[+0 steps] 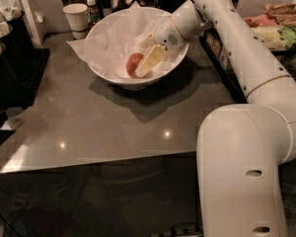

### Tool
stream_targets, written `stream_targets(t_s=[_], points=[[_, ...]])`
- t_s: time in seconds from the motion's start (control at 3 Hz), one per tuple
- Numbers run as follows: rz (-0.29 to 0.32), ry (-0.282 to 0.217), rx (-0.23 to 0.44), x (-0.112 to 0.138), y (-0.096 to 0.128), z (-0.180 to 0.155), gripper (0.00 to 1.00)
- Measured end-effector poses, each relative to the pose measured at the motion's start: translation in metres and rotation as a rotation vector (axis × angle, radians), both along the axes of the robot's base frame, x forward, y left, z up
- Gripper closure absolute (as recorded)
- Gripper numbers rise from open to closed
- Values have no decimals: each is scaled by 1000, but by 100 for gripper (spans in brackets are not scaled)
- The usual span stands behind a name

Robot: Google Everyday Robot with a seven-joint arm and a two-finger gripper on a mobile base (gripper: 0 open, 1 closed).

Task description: Pick apple from white bowl

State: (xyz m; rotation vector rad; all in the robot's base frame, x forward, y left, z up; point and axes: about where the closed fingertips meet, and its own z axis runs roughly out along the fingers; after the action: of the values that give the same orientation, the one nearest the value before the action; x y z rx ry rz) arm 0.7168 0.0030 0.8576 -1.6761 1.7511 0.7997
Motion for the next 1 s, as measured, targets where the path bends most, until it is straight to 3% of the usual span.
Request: stream_targets(t_s=[0.33,1.0], points=[[-2,3,2,0,0,-1,22],[-6,6,7,1,-2,-3,65]])
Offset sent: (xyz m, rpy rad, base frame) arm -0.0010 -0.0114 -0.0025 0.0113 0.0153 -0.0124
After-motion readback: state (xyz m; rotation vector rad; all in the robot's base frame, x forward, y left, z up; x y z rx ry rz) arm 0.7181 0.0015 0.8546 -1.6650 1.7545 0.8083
